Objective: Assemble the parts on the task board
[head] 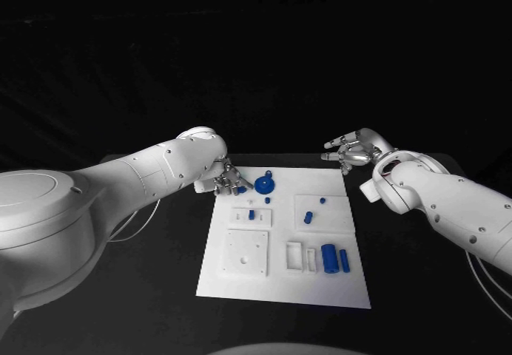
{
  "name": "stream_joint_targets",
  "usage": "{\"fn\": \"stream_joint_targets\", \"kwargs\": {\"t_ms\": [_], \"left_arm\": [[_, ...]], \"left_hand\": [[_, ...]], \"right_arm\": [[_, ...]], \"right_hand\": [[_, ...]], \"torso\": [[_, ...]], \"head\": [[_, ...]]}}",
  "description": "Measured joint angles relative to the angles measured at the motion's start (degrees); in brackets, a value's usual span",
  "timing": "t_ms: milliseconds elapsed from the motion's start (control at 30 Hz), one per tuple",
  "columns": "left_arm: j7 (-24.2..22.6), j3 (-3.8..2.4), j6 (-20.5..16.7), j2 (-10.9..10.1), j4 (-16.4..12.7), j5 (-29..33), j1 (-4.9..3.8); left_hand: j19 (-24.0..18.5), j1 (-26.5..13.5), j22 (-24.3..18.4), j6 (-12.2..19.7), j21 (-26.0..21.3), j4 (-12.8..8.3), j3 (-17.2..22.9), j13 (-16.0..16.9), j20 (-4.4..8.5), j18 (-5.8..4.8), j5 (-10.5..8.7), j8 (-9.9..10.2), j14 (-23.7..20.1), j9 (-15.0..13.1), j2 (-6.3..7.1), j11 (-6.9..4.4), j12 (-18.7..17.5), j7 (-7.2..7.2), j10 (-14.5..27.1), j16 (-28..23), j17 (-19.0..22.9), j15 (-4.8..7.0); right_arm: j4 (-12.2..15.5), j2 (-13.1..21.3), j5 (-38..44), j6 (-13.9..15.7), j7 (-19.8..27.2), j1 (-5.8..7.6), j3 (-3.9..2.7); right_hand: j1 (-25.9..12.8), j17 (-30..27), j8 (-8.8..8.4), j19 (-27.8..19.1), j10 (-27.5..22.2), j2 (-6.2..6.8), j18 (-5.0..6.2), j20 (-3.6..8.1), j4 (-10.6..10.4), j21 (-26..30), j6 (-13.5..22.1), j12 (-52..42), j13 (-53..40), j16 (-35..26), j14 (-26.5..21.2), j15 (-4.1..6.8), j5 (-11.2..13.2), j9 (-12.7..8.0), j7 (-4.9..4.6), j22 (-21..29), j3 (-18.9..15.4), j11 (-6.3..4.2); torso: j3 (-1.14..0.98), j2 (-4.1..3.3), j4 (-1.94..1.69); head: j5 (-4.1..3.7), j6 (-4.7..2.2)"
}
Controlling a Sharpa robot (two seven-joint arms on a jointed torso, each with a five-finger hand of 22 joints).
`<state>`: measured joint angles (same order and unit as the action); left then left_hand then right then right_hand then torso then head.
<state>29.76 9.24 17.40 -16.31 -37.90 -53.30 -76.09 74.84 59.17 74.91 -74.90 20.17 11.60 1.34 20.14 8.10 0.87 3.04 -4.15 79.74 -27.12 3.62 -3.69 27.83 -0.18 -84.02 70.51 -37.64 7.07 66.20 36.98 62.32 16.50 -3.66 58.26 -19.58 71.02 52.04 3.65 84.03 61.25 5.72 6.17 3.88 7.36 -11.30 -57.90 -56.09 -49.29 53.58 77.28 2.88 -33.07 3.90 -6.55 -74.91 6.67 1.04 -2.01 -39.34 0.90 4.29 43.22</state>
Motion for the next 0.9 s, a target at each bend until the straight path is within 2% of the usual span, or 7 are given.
{"fn": "stream_joint_targets", "kwargs": {"t_ms": [233, 300, 333, 533, 667, 800, 900], "left_arm": [[0.04, -0.03, 0.07, 0.53, 1.10, 0.28, 0.27], [0.05, -0.04, 0.02, 0.66, 1.35, 0.30, 0.37], [0.05, -0.04, -0.01, 0.71, 1.45, 0.31, 0.41], [0.06, -0.04, -0.05, 0.98, 1.83, 0.30, 0.48], [0.06, -0.04, -0.05, 1.14, 1.99, 0.25, 0.49], [0.06, -0.03, -0.05, 1.32, 2.16, 0.20, 0.50], [0.05, -0.02, -0.04, 1.39, 2.20, 0.19, 0.50]], "left_hand": [[0.00, -0.51, 0.00, 0.04, 0.00, -3.34, -1.36, 0.85, 0.00, 0.00, 1.66, 0.01, 0.00, -2.63, -2.43, 0.00, 0.00, 0.03, 0.00, 0.00, 0.16, 0.00], [0.00, -0.41, -0.01, 0.11, 0.00, -3.70, -1.71, 0.97, 0.00, 0.00, 2.66, 0.01, 0.00, -5.74, -2.53, 0.00, -0.25, -0.03, 0.00, 0.00, 0.19, 0.00], [0.00, -0.28, 0.00, 0.11, 0.00, -3.87, -1.77, 0.97, 0.00, 0.00, 3.57, 0.01, 0.00, -6.68, -2.66, 0.00, -0.27, -0.04, 0.00, 0.00, 0.25, 0.00], [0.00, 0.55, 0.04, 0.14, 0.00, -5.96, -2.54, 1.13, -0.01, 0.00, 11.11, 0.01, -0.21, -6.71, -2.91, 0.00, -0.94, -0.05, 0.00, -0.22, 0.93, 0.21], [0.00, 0.94, 0.04, 0.15, 0.00, -6.65, -2.94, 1.39, -0.01, 0.00, 13.68, 0.01, -0.22, -6.75, -3.11, 0.00, -1.33, -0.05, 0.00, -0.22, 1.12, 0.21], [0.00, 1.17, 0.03, 0.17, 0.00, -6.89, -2.89, 1.52, -0.01, 0.00, 14.69, 0.01, -0.41, -6.75, -3.34, 0.00, -1.33, -0.03, 0.00, -0.22, 1.16, 0.40], [0.00, 1.55, 0.03, 0.23, 0.00, -7.13, -2.95, 1.58, -0.01, 0.00, 17.45, 0.01, -0.41, -6.76, -3.24, 0.00, -1.82, 0.04, 0.00, -0.62, 1.55, 0.40]], "right_arm": [[-0.13, -0.09, 0.01, -0.05, -0.02, 0.00, 0.00], [-0.15, -0.11, 0.02, -0.06, -0.03, 0.00, 0.00], [-0.15, -0.12, 0.02, -0.07, -0.03, 0.00, 0.00], [-0.17, -0.14, 0.03, -0.11, -0.04, -0.01, 0.00], [-0.20, -0.16, 0.03, -0.13, -0.04, -0.01, 0.00], [-0.23, -0.21, 0.04, -0.16, -0.04, -0.01, 0.00], [-0.27, -0.21, 0.04, -0.19, -0.04, 0.00, 0.00]], "right_hand": [[-0.02, 0.00, 0.00, 0.00, 0.00, -0.02, 0.00, 0.00, 0.00, 0.00, 0.00, 0.00, 0.00, 0.00, 0.00, 0.00, 0.00, 0.00, 0.00, 0.00, 0.00, 0.00], [-0.18, 0.00, 0.00, 0.00, 0.00, -0.18, 0.00, 0.00, 0.00, 0.00, 0.00, 0.00, 0.00, 0.00, 0.00, 0.00, 0.00, 0.00, 0.00, 0.00, 0.00, 0.00], [-0.23, 0.00, 0.00, 0.00, 0.00, -0.23, 0.00, 0.00, 0.00, 0.00, 0.00, 0.00, 0.00, 0.00, 0.00, 0.00, 0.00, 0.00, 0.00, 0.00, 0.00, 0.00], [-0.23, 0.00, 0.00, 0.00, 0.00, -0.22, 0.00, 0.00, 0.00, 0.00, 0.00, 0.00, 0.00, 0.00, 0.00, 0.00, 0.00, 0.00, 0.00, 0.00, 0.00, 0.00], [-0.22, 0.00, 0.00, 0.00, 0.00, -0.22, 0.00, 0.00, 0.00, 0.00, 0.00, 0.00, 0.00, 0.00, 0.00, 0.00, 0.00, 0.00, 0.00, 0.00, 0.00, 0.00], [-0.22, 0.00, 0.00, 0.00, 0.00, -0.22, -0.01, 0.00, 0.00, 0.00, 0.00, 0.00, 0.00, 0.00, 0.00, 0.00, 0.00, 0.00, 0.00, 0.00, 0.00, 0.00], [-0.22, 0.00, 0.00, 0.00, 0.00, -0.22, 0.00, 0.00, 0.00, 0.00, 0.00, 0.00, 0.00, 0.00, 0.00, 0.00, 0.00, 0.00, 0.00, 0.00, 0.00, 0.00]], "torso": [[-0.04, 0.00, -0.03], [-0.04, 0.02, -0.03], [-0.04, 0.02, -0.03], [-0.04, 0.07, -0.05], [-0.04, 0.08, -0.09], [-0.04, 0.09, -0.09], [-0.03, 0.09, -0.10]], "head": [[-0.15, 0.07], [-0.19, 0.08], [-0.19, 0.08], [-0.24, 0.09], [-0.29, 0.18], [-0.30, 0.19], [-0.24, 0.19]]}}
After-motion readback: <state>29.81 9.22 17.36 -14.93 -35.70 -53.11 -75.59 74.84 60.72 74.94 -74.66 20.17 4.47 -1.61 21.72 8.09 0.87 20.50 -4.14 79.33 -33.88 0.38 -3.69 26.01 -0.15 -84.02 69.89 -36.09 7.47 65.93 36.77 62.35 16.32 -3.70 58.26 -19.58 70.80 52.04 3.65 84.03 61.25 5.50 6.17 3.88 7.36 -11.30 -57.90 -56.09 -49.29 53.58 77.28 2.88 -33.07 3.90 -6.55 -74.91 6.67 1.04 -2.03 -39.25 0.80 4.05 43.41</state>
